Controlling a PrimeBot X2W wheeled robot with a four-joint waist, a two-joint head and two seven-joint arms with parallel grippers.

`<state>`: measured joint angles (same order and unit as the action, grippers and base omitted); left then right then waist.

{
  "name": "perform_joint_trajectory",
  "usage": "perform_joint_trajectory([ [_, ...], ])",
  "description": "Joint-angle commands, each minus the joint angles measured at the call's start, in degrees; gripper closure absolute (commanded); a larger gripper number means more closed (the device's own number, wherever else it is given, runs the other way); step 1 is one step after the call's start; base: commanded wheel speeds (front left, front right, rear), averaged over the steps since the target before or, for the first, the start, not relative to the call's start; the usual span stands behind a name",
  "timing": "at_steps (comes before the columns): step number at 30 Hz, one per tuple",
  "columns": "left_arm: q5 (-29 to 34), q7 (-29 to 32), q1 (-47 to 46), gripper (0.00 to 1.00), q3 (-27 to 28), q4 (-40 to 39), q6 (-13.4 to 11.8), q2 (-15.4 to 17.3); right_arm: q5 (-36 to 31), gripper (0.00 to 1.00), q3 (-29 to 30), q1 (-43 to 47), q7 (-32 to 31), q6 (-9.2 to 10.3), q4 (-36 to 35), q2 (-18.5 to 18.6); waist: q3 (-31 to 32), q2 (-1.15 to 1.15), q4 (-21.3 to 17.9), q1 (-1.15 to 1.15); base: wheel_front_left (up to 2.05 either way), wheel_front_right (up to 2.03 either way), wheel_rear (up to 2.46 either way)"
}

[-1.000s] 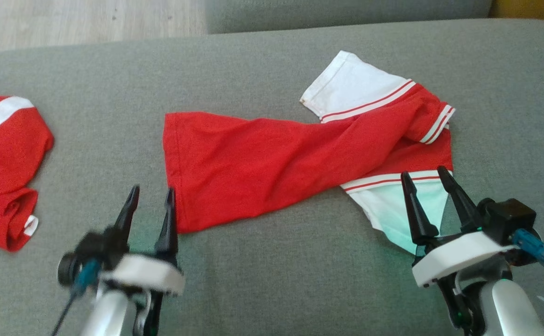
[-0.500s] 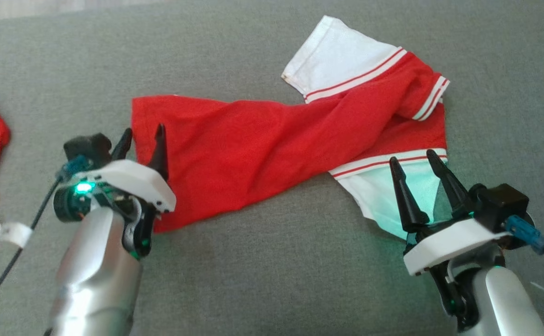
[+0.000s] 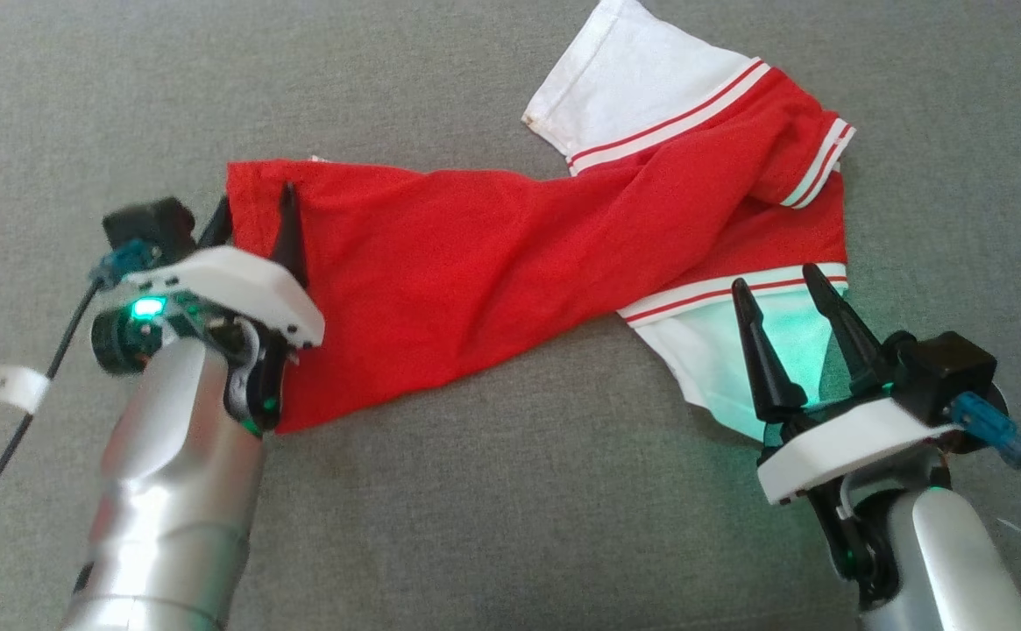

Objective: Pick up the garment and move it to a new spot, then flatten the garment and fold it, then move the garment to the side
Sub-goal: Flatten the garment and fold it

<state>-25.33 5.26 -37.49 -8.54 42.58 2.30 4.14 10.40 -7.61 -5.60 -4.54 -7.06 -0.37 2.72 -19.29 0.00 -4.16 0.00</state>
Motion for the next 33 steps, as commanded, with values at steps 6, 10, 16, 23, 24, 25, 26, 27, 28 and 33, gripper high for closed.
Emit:
perform_joint_trajectory([
  [6,0.32,-2.4,-4.69,0.0,-0.4,-1.58,1.15,0.28,-0.6,0.0,-1.28,-1.76,0.09,-0.43,-2.46,0.16,-0.57,0.0,0.29,0.0,0.0,0.0,0.0],
  [10,0.31,-1.65,-4.87,0.0,-1.79,-1.08,1.3,-0.11,-0.62,0.0,-1.3,-1.73,0.02,-0.43,-2.52,0.16,-0.67,0.0,0.33,0.0,0.0,0.0,0.0],
  [16,1.86,-1.44,-5.19,0.0,-3.34,-0.86,0.16,0.37,-0.44,0.0,-1.3,-1.95,0.0,-0.43,-2.42,0.16,-0.79,0.0,0.28,0.0,0.0,0.0,0.0],
  [23,3.95,-2.1,-5.01,0.0,-5.56,-2.18,-0.34,1.07,-0.29,0.0,-1.32,-1.94,0.26,-0.43,-2.25,0.16,-0.78,0.0,0.22,0.0,0.0,0.0,0.0],
  [24,4.16,-2.07,-4.95,0.0,-5.82,-2.32,-0.43,1.16,-0.26,0.0,-1.36,-1.94,0.3,-0.43,-2.2,0.16,-0.76,0.0,0.2,0.0,0.0,0.0,0.0],
  [25,4.38,-2.01,-4.91,0.0,-6.09,-2.44,-0.51,1.28,-0.24,0.0,-1.38,-1.96,0.33,-0.43,-2.15,0.16,-0.73,0.0,0.16,0.0,0.0,0.0,0.0],
  [26,4.65,-1.96,-4.87,0.0,-6.37,-2.57,-0.61,1.42,-0.2,0.0,-1.41,-1.99,0.35,-0.43,-2.09,0.16,-0.7,0.0,0.11,0.0,0.0,0.0,0.0],
  [27,4.78,-1.84,-4.83,0.0,-6.58,-2.67,-0.69,1.48,-0.18,0.0,-1.44,-2.0,0.37,-0.43,-2.04,0.16,-0.67,0.0,0.06,0.0,0.0,0.0,0.0],
  [28,4.8,-1.71,-4.78,0.0,-6.71,-2.77,-0.76,1.49,-0.17,0.0,-1.43,-2.0,0.39,-0.43,-2.01,0.16,-0.66,0.0,0.02,0.0,0.0,0.0,0.0],
  [33,5.15,-1.23,-4.69,0.96,-7.22,-2.81,-1.54,2.12,-0.13,0.0,-1.43,-2.12,0.5,-0.43,-1.73,0.16,-0.53,0.0,-0.34,0.0,0.0,0.0,0.0],
])
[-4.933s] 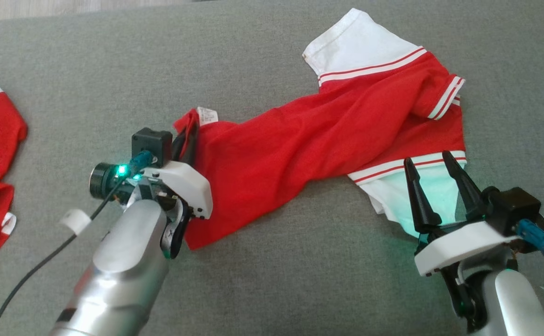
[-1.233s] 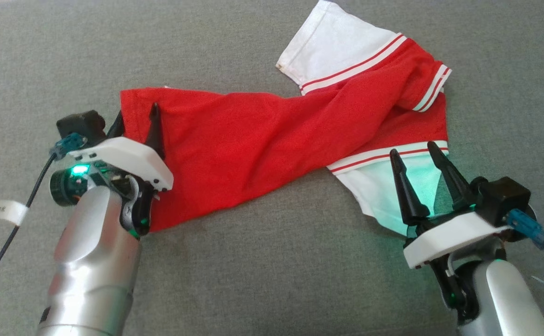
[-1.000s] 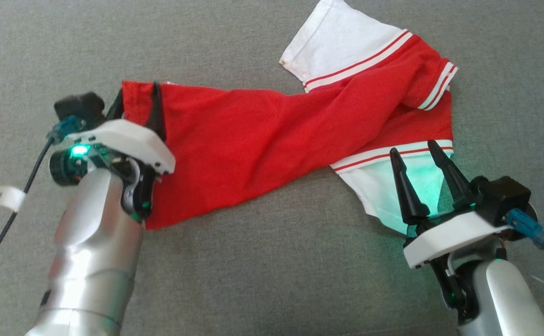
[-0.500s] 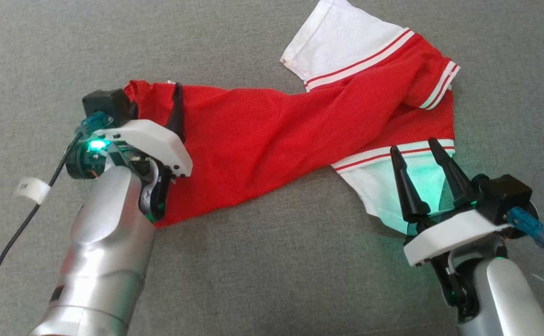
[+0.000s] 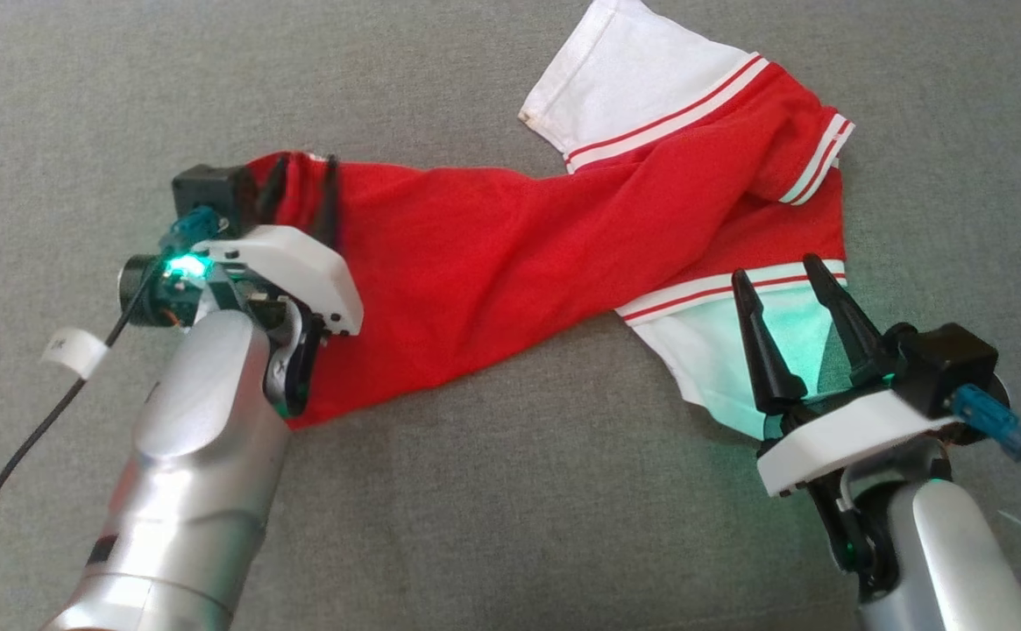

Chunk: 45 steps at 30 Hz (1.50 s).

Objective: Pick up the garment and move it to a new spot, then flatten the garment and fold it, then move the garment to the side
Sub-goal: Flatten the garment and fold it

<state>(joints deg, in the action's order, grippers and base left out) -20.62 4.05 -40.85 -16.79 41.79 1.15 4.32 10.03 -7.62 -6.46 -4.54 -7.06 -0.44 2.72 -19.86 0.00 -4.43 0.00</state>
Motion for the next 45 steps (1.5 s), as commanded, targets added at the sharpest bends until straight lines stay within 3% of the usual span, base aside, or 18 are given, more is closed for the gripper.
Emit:
perform_joint_trajectory([
  [1,0.44,0.01,-1.32,1.0,0.99,-1.96,-0.49,2.02,0.25,0.0,-1.43,-1.26,0.52,-0.43,-1.6,0.16,0.09,0.0,-0.11,0.0,0.0,0.0,0.0],
  [10,0.61,-2.19,-1.34,1.0,0.48,-4.22,-1.29,1.9,0.27,0.0,-1.17,-1.07,0.51,-0.43,-1.29,0.16,0.9,0.0,0.09,0.0,0.0,0.0,0.0],
  [13,0.4,-4.45,-0.54,1.0,0.14,-9.66,-1.66,1.15,0.32,0.0,-0.94,-0.74,0.54,-0.43,-1.2,0.16,1.58,0.0,0.5,0.0,0.0,0.0,0.0],
  [18,-2.53,-4.49,6.09,1.0,-2.34,-27.44,-0.81,-0.32,0.26,0.0,0.12,0.25,0.43,-0.43,-1.31,0.16,3.06,0.0,2.08,0.0,0.0,0.0,0.0],
  [25,-9.07,3.18,15.79,1.0,-9.87,-58.31,-0.41,-1.07,0.39,0.0,1.47,1.27,0.14,-0.43,-1.62,0.16,5.67,0.0,5.38,0.0,0.0,0.0,0.0],
  [31,-12.09,6.24,16.72,1.0,-18.91,-71.83,-2.19,-1.36,0.87,0.0,2.24,1.88,0.23,-0.43,-1.26,0.16,7.77,0.0,6.77,0.0,0.0,0.0,0.0],
  [35,-11.44,6.74,13.83,1.0,-20.36,-71.27,-3.89,-1.41,0.99,0.0,2.19,1.65,0.38,-0.43,-1.38,0.16,7.9,0.0,6.22,0.0,0.0,0.0,0.0],
  [38,-9.39,5.8,11.81,1.0,-17.53,-65.8,-4.87,-0.43,1.29,0.0,1.69,1.4,0.6,-0.43,-1.54,0.16,7.19,0.0,5.18,0.0,0.0,0.0,0.0],
  [42,-6.86,2.76,8.68,1.0,-11.72,-55.49,-4.18,4.39,1.7,0.0,0.78,0.9,0.94,-0.43,-1.27,0.16,5.94,0.0,3.38,0.0,0.0,0.0,0.0],
  [45,-6.81,1.33,5.57,1.0,-7.18,-46.4,-1.67,9.93,2.04,0.0,-0.12,-0.14,1.39,-0.43,-1.22,0.16,4.56,0.0,1.57,0.0,0.0,0.0,0.0],
])
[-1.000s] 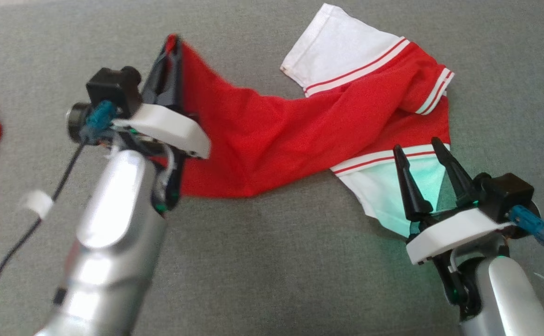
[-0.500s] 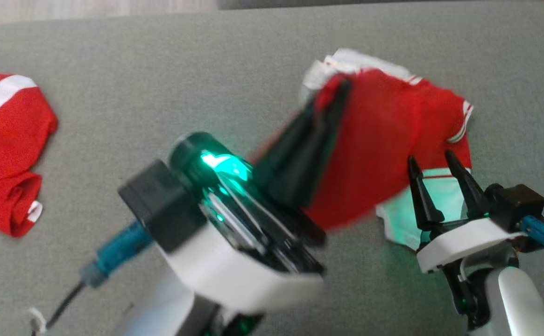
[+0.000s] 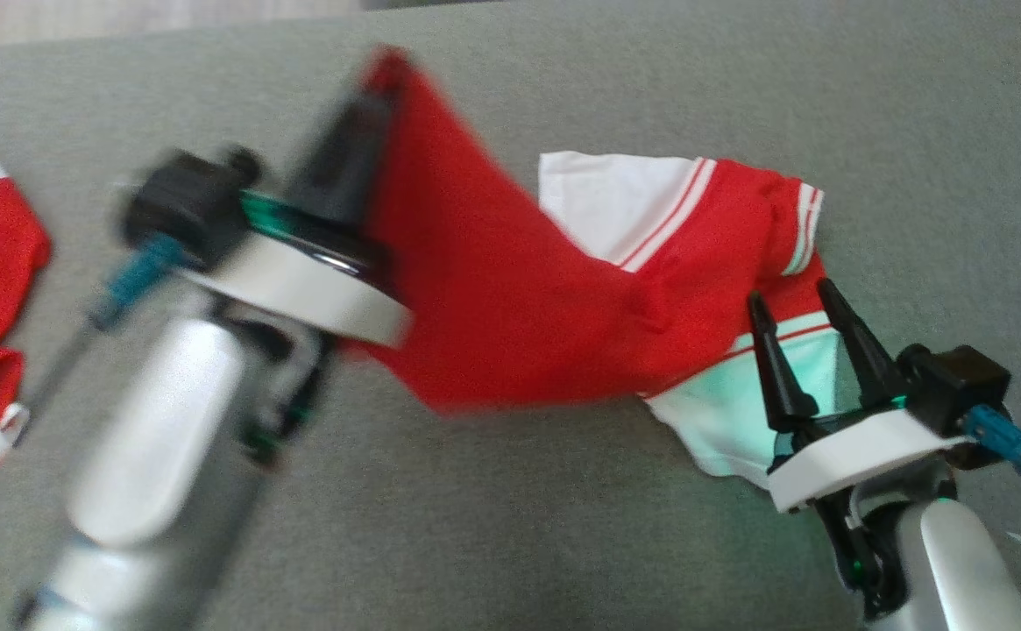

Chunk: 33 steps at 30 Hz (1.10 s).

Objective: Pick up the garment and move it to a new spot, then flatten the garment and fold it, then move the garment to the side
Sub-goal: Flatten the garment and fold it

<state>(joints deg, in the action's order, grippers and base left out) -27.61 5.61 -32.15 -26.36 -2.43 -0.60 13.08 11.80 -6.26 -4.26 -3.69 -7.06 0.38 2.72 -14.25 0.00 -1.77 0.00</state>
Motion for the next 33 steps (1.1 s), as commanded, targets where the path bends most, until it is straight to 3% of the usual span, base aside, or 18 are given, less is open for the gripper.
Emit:
perform_joint_trajectory([
  [1,0.53,-0.71,-4.46,1.0,3.25,0.84,1.81,3.6,0.37,0.0,-1.79,-2.77,0.73,-0.43,-2.03,0.16,-1.59,0.0,-1.69,0.0,0.0,0.0,0.0],
  [5,-0.06,-3.12,-8.65,1.0,6.46,12.41,5.88,10.79,1.04,0.0,-3.21,-4.08,1.68,-0.43,-1.47,0.16,-3.85,0.0,-4.21,0.0,0.0,0.0,0.0],
  [9,1.11,-7.03,-12.4,1.0,7.07,20.51,7.15,15.39,1.8,0.0,-4.26,-5.06,2.82,-0.43,-0.43,0.16,-6.01,0.0,-6.57,0.0,0.0,0.0,0.0],
  [17,-0.2,-10.36,-16.79,1.0,6.91,30.33,7.45,14.83,2.15,0.0,-5.54,-6.4,4.37,-0.43,0.89,0.16,-8.41,0.0,-9.31,0.0,0.0,0.0,0.0],
  [23,2.4,-16.72,-17.26,1.0,6.2,37.22,2.63,10.96,1.57,0.0,-5.08,-6.35,4.62,-0.43,1.42,0.16,-8.05,0.0,-8.78,0.0,0.0,0.0,0.0],
  [24,2.69,-17.8,-17.17,0.89,6.17,38.4,1.61,9.83,1.23,0.0,-4.83,-6.25,4.46,-0.43,1.34,0.16,-7.82,0.0,-8.37,0.0,0.0,0.0,0.0],
  [25,3.14,-18.78,-17.11,0.18,6.12,39.34,0.47,8.61,0.76,0.0,-4.57,-6.15,4.16,-0.43,1.22,0.16,-7.6,0.0,-7.87,0.0,0.0,0.0,0.0],
  [26,3.42,-19.5,-16.99,0.0,6.18,40.08,-0.56,7.23,0.36,0.0,-4.33,-6.08,3.81,-0.43,1.01,0.16,-7.36,0.0,-7.38,0.0,0.0,0.0,0.0],
  [28,3.82,-20.3,-16.46,0.0,6.26,40.77,-1.93,4.22,-0.45,0.0,-3.88,-5.89,3.0,-0.43,0.36,0.16,-6.79,0.0,-6.15,0.0,0.0,0.0,0.0],
  [33,3.48,-20.57,-12.55,0.0,9.67,36.9,-1.93,-1.9,-1.5,0.0,-3.25,-5.58,1.05,-0.43,-1.29,0.16,-4.74,0.0,-3.43,0.0,0.0,0.0,0.0],
])
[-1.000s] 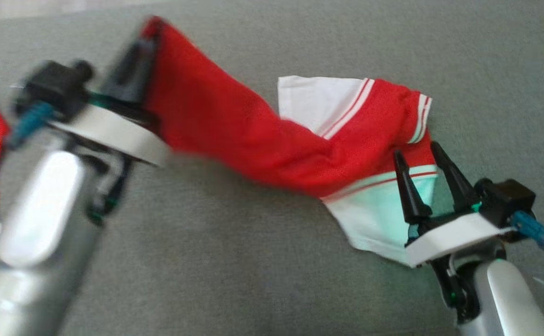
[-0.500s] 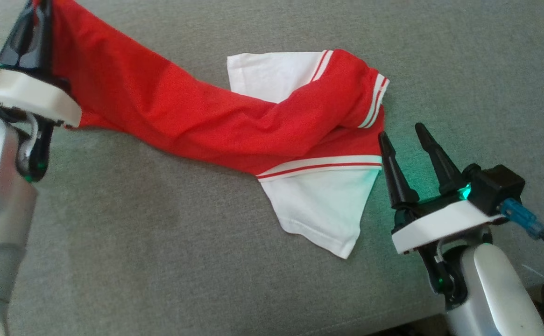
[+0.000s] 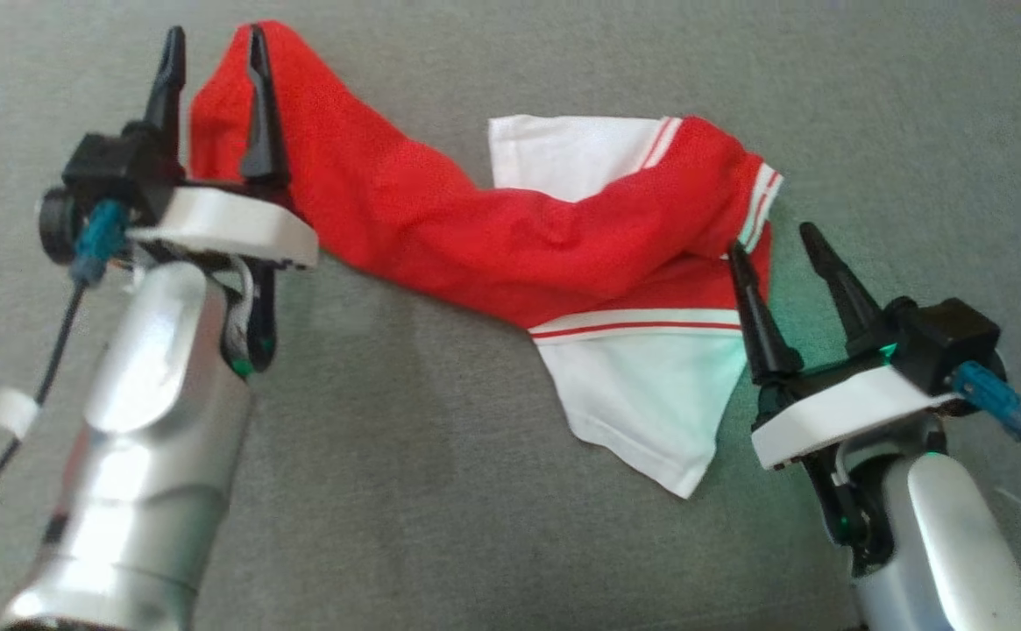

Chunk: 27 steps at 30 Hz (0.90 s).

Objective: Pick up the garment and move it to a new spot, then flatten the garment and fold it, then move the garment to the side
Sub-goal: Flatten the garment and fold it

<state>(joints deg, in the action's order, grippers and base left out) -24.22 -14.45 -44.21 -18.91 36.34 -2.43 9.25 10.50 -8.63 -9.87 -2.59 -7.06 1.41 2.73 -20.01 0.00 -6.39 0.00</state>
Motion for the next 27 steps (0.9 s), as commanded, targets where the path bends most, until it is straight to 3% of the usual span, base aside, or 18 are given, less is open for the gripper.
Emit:
perform_joint_trajectory([
  [1,0.24,-0.52,0.97,0.0,3.05,-3.12,0.23,0.98,-0.24,0.0,-0.73,0.16,-0.32,-0.43,-2.59,0.15,1.49,0.0,1.6,0.0,0.0,0.0,0.0],
  [6,0.7,-0.53,9.84,0.0,6.18,-9.38,2.88,-2.93,-0.21,0.0,-0.03,1.4,-1.53,-0.43,-2.95,0.15,4.81,0.0,3.6,0.0,0.0,0.0,0.0],
  [13,1.15,-0.54,25.92,0.0,8.33,-19.96,6.08,-4.33,0.19,0.0,2.08,4.41,-2.69,-0.43,-2.73,0.15,10.46,0.0,5.65,0.0,0.0,0.0,0.0],
  [19,1.62,-0.54,38.86,0.0,11.68,-29.55,4.24,-3.67,0.26,0.0,4.64,6.75,-4.4,-0.43,-3.84,0.15,12.63,0.0,7.61,0.0,0.0,0.0,0.0],
  [27,1.65,0.3,40.04,0.0,11.25,-32.88,3.69,-3.47,1.99,0.0,5.53,3.02,-8.02,-0.43,-4.12,0.15,11.24,0.0,8.88,0.0,0.0,0.0,0.0],
])
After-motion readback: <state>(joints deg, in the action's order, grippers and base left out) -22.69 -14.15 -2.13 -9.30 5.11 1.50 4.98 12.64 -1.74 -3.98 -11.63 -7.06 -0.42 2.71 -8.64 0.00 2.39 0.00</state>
